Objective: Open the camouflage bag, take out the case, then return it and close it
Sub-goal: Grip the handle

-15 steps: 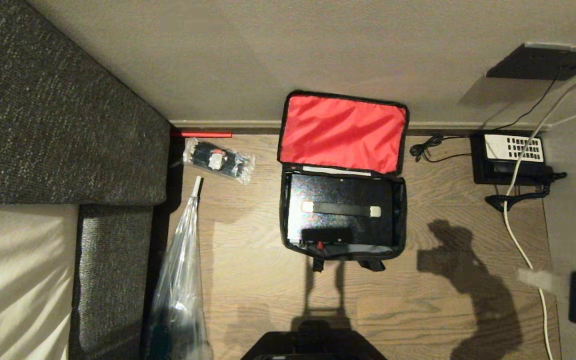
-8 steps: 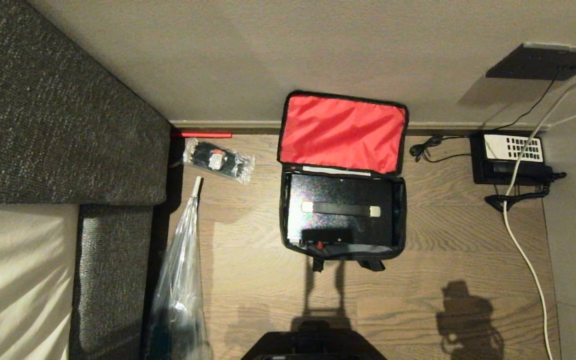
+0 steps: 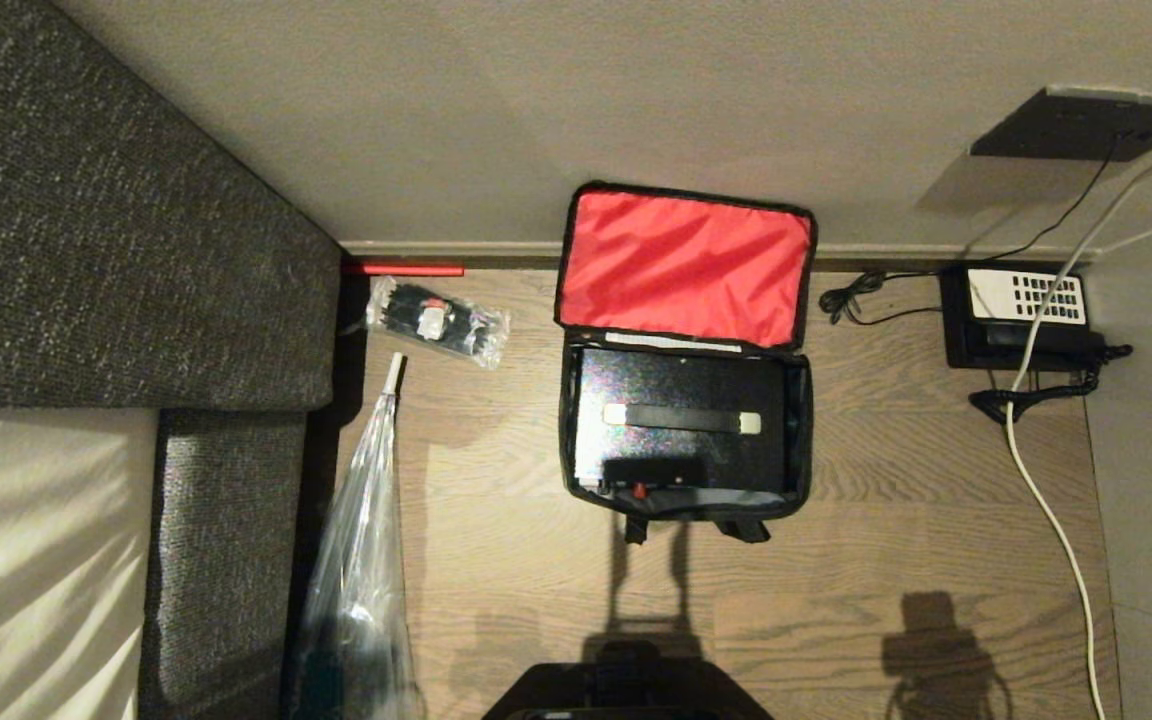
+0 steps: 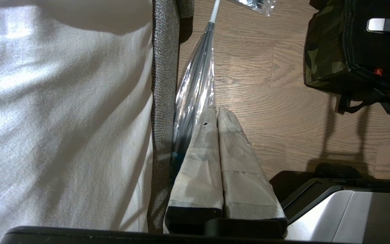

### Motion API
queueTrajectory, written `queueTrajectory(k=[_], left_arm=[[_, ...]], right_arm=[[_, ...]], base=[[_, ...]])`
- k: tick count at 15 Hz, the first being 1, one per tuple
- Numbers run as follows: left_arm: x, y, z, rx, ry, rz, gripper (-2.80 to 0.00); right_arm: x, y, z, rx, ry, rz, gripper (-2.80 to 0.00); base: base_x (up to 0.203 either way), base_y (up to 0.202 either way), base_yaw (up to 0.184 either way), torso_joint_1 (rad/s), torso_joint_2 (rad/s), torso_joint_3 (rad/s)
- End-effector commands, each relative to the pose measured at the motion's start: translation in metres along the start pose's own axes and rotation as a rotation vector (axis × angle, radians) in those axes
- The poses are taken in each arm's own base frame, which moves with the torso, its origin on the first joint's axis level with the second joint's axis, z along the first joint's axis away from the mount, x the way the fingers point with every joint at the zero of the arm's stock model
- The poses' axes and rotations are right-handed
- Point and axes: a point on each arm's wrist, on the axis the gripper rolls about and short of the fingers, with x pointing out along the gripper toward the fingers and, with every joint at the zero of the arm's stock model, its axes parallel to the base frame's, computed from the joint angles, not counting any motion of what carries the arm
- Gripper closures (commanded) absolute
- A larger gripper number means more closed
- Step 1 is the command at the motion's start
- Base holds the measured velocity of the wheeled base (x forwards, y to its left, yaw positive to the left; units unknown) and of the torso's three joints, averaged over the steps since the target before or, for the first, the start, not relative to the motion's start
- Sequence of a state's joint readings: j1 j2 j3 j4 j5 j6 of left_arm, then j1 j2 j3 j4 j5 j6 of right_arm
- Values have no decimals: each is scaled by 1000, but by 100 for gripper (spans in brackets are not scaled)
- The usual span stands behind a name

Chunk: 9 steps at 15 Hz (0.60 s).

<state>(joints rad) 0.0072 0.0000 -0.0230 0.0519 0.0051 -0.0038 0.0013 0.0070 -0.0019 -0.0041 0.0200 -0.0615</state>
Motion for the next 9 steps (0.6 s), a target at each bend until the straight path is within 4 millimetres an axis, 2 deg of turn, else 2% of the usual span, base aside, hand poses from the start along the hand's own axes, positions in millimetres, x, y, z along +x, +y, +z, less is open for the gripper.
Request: queueTrajectory(k=[1,9], left_arm=[[0,0,0,-1,0,1,0],[0,0,0,-1,2,1,0]], right_arm=[[0,0,-2,3,-1,2,0],[-1,0,-1,18,-4,-3,0]], base=[[0,0,0,0,0,0],[0,0,0,0,0,0]])
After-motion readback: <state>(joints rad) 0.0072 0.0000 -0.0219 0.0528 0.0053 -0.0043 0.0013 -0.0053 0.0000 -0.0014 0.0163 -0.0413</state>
